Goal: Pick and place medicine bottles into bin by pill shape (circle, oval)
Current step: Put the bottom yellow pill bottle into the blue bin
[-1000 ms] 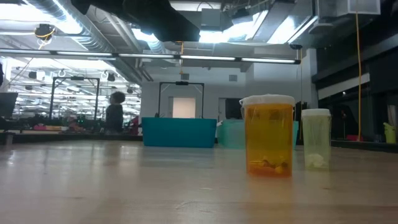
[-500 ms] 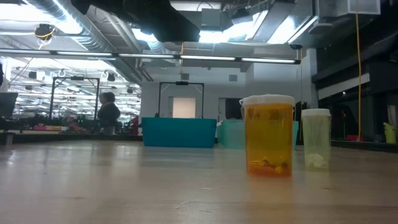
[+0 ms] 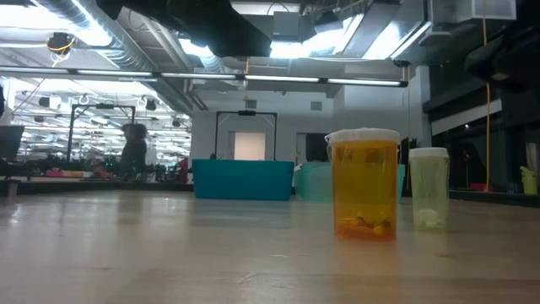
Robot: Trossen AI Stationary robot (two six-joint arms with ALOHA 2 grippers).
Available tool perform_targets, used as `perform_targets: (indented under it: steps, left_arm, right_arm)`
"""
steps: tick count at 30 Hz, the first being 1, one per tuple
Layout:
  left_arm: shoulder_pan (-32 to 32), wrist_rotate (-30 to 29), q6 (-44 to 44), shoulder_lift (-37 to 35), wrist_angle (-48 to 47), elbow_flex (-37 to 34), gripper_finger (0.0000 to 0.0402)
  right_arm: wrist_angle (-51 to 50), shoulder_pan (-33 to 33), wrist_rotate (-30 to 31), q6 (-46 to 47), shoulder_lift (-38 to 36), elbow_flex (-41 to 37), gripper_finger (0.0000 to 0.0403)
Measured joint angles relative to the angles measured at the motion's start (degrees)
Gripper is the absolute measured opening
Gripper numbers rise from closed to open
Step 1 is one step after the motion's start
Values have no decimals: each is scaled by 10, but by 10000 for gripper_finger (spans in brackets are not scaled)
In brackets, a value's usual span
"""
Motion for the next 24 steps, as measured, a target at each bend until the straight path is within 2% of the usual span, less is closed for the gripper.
perform_targets:
  steps: [12,16,20,24]
  left_arm:
    - [0,0,-3,0,0,0,202]
    - [0,0,-3,0,0,0,202]
    - [0,0,-17,0,-1,0,202]
    - [0,0,-18,0,-5,0,202]
  right_arm:
    - [-2,0,1,0,0,0,278]
    - [-2,0,23,-4,0,0,276]
    - [-2,-3,23,-3,0,0,256]
    - [-4,-3,17,-4,0,0,218]
